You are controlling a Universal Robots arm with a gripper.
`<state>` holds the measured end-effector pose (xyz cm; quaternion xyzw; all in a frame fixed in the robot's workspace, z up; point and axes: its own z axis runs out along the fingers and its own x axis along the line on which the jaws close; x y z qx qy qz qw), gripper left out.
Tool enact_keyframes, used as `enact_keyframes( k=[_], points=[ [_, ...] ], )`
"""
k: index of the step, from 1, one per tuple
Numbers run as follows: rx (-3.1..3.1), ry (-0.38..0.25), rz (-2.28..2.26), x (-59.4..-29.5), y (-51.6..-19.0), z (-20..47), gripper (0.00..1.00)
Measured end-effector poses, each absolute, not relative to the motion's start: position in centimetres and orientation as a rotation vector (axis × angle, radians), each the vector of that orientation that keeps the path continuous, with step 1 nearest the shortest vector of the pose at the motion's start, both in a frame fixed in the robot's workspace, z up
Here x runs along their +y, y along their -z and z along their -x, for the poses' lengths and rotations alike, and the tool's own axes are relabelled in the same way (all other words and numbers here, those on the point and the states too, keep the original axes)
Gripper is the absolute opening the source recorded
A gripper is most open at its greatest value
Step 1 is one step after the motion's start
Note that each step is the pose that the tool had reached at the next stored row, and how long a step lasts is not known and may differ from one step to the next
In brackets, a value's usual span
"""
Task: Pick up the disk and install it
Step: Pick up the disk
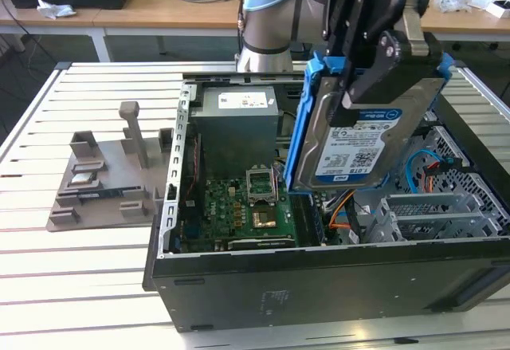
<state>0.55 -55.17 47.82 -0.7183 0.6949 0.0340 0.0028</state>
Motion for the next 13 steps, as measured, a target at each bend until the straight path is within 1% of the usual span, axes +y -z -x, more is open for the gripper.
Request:
enact_keyframes(
  k=[9,13],
  points=[
    [2.182,-0.113,2.255,-55.3,-47.8,-3.5,0.37],
    [2.183,-0.116,2.257,-56.0,-47.8,-4.4,0.37]
  ],
)
